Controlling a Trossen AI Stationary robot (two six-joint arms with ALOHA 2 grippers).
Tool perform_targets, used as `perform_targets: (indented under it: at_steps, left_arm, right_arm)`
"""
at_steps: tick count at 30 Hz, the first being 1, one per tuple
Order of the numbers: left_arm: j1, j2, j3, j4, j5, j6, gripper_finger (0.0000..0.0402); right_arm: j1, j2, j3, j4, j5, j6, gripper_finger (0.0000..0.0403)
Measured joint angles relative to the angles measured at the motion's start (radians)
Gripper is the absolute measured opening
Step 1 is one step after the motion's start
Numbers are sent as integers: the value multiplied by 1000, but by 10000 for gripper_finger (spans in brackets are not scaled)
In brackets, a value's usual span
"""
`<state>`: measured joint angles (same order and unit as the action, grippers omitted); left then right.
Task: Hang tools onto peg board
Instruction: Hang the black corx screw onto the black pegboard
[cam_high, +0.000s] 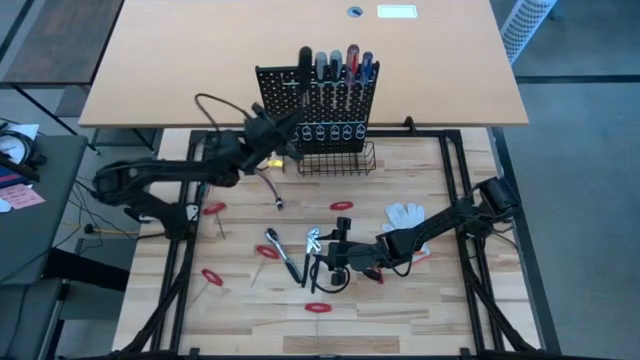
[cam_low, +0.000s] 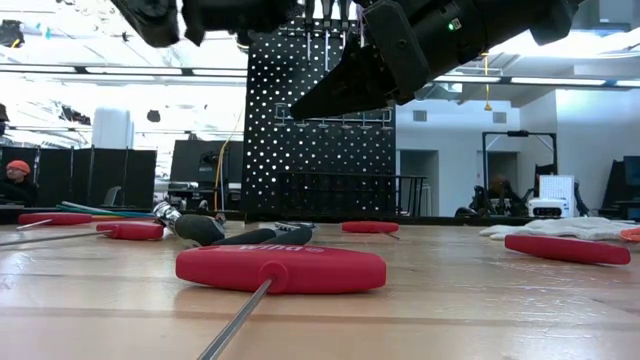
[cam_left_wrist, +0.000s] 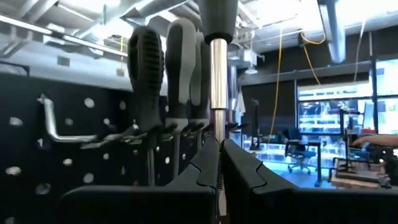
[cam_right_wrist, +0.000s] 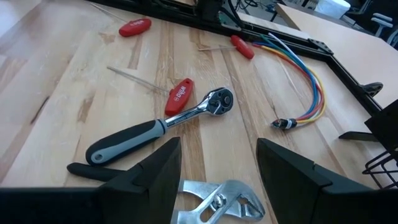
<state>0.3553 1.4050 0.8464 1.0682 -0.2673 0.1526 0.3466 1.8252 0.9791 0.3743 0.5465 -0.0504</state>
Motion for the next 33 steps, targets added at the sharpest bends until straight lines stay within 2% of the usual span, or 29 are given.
perform_targets:
  at_steps: [6,19,25,33]
  left_arm:
    - [0,52,26,106,-51,-6,0]
    - [-7,52,26,38,-253,25,0]
    - [-17,52,26,53,-258,75,0]
    - [-13,52,26,52,-296,67,0]
  right_arm:
    - [1,0,0,-18,0,22,214]
    - [13,0,0,-50,0,69,214]
    - [12,0,0,-51,0,69,214]
    - [12,0,0,-52,0,69,214]
